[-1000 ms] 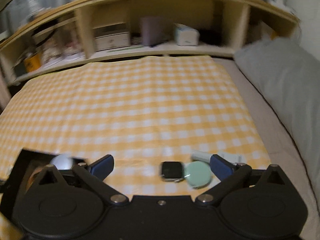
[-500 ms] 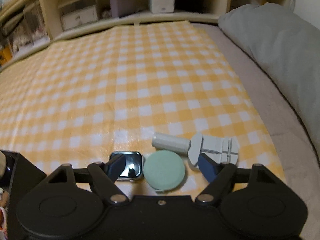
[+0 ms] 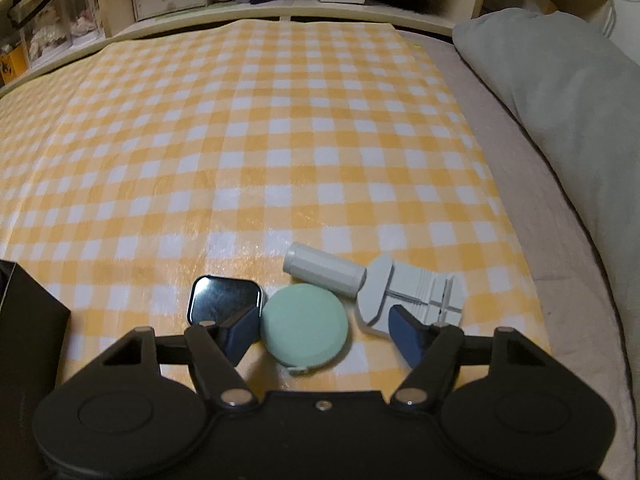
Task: Organize rigid objects
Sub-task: 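Move the right tool over the white watch-strap tool beside the mint case, then close the right tool on the white watch-strap tool and lift it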
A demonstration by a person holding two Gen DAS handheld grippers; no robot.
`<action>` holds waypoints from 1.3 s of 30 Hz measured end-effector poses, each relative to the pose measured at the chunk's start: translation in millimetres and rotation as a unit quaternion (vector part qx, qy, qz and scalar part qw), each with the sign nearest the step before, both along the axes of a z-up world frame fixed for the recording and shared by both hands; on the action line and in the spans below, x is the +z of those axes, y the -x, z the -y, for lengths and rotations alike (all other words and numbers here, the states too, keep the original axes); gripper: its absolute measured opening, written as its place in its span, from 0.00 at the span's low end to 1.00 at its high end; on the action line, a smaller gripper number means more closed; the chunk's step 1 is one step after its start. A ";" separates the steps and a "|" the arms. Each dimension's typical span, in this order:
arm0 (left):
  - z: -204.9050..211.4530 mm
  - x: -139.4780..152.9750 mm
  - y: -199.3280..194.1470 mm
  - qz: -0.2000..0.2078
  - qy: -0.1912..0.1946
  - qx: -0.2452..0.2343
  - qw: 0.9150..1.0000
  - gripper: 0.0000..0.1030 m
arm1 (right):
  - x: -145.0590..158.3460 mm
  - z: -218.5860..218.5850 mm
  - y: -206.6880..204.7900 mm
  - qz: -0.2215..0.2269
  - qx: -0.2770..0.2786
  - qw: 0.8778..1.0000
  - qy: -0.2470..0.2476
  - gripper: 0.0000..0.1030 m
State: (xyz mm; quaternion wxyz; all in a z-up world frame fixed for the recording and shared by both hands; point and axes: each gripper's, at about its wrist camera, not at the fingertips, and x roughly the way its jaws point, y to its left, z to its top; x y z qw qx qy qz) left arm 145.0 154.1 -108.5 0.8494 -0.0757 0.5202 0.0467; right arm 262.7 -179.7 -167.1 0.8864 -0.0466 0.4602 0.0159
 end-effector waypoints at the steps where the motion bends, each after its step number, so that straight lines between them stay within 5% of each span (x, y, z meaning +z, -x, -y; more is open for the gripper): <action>1: -0.6 -0.1 0.5 0.000 0.000 0.000 1.000 0.07 | 0.6 -0.9 -1.4 -0.001 0.003 1.000 0.004 0.69; 5: -0.4 0.3 0.2 0.000 0.000 0.000 1.000 0.07 | 3.2 -5.9 5.1 0.001 0.017 1.000 0.011 0.68; 9: -0.5 0.3 0.4 0.000 0.001 -0.001 1.000 0.07 | 7.7 -12.3 7.7 -0.009 0.039 0.999 0.022 0.57; 17: -0.3 0.6 0.1 0.000 0.000 0.000 1.000 0.07 | 2.0 -17.6 14.6 -0.001 0.051 0.997 0.053 0.67; 23: -0.5 0.7 0.3 0.000 0.000 -0.001 1.000 0.07 | 6.4 -12.6 17.2 0.004 0.054 0.998 0.034 0.57; 26: -0.4 0.9 0.1 0.000 0.000 -0.001 1.000 0.07 | 18.4 -11.5 10.6 0.013 0.054 0.998 0.018 0.28; 27: -0.6 0.9 0.2 0.000 0.000 -0.001 1.000 0.07 | 23.4 -12.4 9.9 0.011 0.054 0.998 0.008 0.11; 28: -0.7 1.0 0.3 0.000 0.000 -0.001 1.000 0.07 | 27.7 -14.3 10.7 0.011 0.056 0.998 -0.001 0.09; 32: -0.5 1.1 0.1 0.000 0.000 0.000 1.000 0.07 | 33.7 -26.6 17.3 0.013 0.077 0.997 0.002 0.13; 34: -1.0 1.2 0.5 0.000 0.000 0.000 1.000 0.07 | 31.3 -24.5 17.1 0.009 0.064 0.998 0.005 0.25; 39: -1.3 0.8 0.5 -0.001 -0.001 -0.001 1.000 0.07 | 30.1 1.6 9.3 0.011 0.006 0.999 -0.037 0.36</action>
